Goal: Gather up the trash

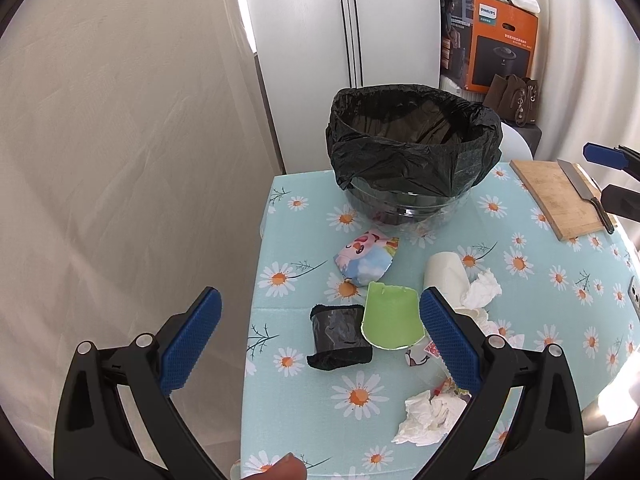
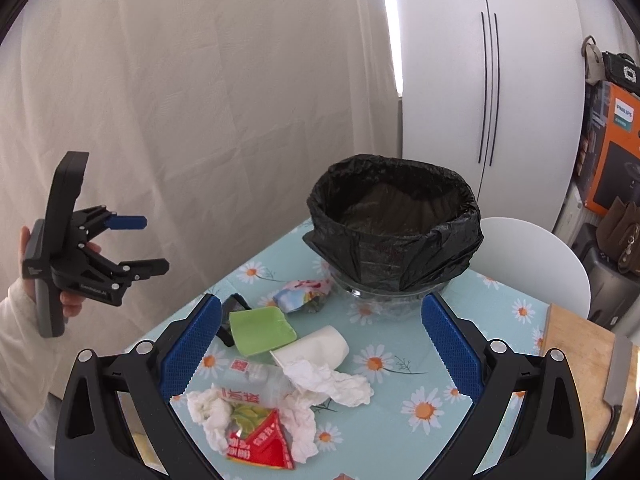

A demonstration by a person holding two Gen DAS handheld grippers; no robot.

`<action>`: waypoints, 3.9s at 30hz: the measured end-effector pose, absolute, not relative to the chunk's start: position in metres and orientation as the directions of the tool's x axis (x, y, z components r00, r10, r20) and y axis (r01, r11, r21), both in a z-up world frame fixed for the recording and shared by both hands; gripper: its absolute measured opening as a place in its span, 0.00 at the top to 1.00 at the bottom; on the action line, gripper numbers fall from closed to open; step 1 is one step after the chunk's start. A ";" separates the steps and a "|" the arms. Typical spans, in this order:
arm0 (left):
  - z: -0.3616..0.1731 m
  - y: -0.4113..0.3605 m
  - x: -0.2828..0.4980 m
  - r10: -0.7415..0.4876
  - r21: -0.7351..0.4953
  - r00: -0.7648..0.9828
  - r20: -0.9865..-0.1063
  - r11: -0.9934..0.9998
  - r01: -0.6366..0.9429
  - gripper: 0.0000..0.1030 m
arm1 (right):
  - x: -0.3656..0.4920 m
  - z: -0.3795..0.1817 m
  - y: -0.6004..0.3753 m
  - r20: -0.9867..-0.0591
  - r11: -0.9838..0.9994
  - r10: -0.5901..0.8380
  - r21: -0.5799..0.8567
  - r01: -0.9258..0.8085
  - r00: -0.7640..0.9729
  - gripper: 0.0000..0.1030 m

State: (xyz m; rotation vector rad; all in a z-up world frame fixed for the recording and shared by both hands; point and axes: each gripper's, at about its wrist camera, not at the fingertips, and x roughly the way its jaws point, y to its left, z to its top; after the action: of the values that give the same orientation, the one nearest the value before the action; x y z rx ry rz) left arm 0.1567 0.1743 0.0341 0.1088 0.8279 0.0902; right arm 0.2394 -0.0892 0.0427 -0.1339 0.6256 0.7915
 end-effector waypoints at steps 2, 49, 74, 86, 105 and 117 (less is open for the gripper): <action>0.030 0.175 0.149 0.125 0.128 0.666 -0.736 0.991 -0.045 0.06 | 0.232 0.037 -0.085 -0.583 0.698 0.623 0.115 -0.707 0.521 0.08; -0.122 0.200 0.203 -0.045 -0.001 0.373 -0.927 0.993 0.116 0.06 | 0.219 -0.116 0.016 -0.845 0.749 0.476 0.244 -0.616 0.244 0.08; -0.127 0.210 0.205 -0.052 0.014 0.293 -0.955 0.975 0.221 0.38 | 0.218 -0.112 0.026 -0.850 0.748 0.475 0.255 -0.613 0.226 0.35; -0.081 0.212 0.160 0.037 0.078 0.372 -0.928 0.992 0.097 0.38 | 0.199 -0.071 -0.016 -0.792 0.719 0.536 0.249 -0.649 0.291 0.35; -0.016 0.144 0.129 0.128 0.189 0.529 -0.839 0.980 0.062 0.38 | 0.167 -0.012 -0.112 -0.690 0.749 0.560 0.186 -0.636 0.458 0.35; 0.030 0.092 0.110 0.133 0.222 0.623 -0.771 0.973 0.067 0.38 | 0.161 0.019 -0.172 -0.622 0.749 0.591 0.187 -0.635 0.514 0.49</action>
State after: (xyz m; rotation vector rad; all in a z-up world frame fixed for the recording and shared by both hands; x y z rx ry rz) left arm 0.1102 0.0920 0.0302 0.2389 0.8993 0.0385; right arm 0.1607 -0.1719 0.0185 -0.0677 0.7211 0.7374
